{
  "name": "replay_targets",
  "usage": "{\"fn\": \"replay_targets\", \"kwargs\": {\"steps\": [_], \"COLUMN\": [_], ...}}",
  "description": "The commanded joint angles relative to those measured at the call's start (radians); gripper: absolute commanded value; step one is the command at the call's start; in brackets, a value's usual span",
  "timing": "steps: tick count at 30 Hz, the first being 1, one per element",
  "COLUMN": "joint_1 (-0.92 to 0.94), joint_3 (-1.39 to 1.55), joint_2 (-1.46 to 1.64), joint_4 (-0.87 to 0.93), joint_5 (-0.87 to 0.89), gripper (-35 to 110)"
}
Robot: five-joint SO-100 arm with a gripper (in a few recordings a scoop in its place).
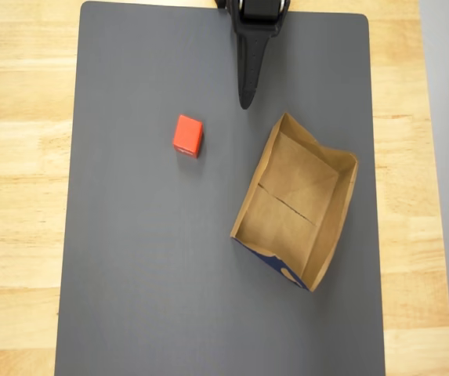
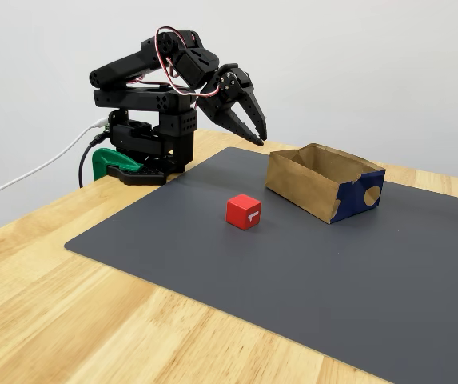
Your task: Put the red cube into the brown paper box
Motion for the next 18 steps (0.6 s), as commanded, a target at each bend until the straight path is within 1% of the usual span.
{"fn": "replay_targets", "kwargs": {"steps": [1, 11, 18], "joint_1": [0.011, -0.005, 0.02], "joint_3": [0.0, 0.0, 0.0], "joint_2": [0.002, 0.002, 0.002], "joint_4": [0.008, 0.008, 0.011], "joint_5": [-0.018, -0.037, -0.006], "gripper": [0, 0, 0]}}
